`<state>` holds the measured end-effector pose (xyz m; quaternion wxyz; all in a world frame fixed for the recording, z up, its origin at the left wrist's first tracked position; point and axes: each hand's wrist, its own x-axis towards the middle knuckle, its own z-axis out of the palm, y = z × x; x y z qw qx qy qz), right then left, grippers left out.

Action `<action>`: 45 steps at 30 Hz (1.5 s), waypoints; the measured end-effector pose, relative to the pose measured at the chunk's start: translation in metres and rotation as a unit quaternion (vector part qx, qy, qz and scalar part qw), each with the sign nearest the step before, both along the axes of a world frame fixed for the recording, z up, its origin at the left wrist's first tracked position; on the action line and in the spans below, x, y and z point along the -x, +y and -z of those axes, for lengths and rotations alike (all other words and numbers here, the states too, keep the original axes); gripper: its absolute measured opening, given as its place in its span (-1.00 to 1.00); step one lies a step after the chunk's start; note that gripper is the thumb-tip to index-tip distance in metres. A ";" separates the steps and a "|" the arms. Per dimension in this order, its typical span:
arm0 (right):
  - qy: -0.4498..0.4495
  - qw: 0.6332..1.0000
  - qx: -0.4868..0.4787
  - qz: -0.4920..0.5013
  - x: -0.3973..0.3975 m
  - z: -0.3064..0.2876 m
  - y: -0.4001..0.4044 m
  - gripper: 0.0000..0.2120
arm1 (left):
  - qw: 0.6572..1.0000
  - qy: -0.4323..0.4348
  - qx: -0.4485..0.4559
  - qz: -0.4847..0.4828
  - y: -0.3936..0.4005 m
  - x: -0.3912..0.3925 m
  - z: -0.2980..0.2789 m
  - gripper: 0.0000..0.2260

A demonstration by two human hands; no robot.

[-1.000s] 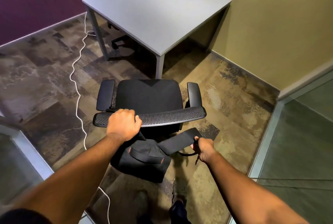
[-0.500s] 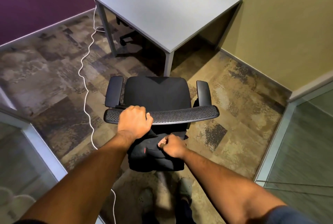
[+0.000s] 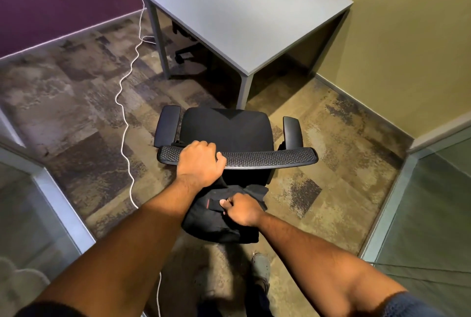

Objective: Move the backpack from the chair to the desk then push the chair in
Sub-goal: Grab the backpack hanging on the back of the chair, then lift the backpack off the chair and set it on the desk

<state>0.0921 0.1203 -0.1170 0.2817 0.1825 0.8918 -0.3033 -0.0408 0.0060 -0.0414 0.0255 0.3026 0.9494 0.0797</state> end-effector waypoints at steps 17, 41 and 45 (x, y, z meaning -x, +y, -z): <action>0.076 0.996 0.019 0.036 -0.012 -0.079 -0.034 -0.59 | 0.912 -0.187 -0.171 -0.323 -0.067 0.022 -0.032 -0.58; 0.039 0.998 0.031 -0.030 -0.052 -0.068 -0.036 -0.78 | 0.899 -0.415 -0.125 -0.056 -0.076 -0.083 0.022 -0.76; 0.041 0.999 0.022 -0.017 -0.069 -0.067 -0.019 -0.83 | 0.905 -0.406 -0.046 0.117 -0.050 -0.103 0.017 -0.74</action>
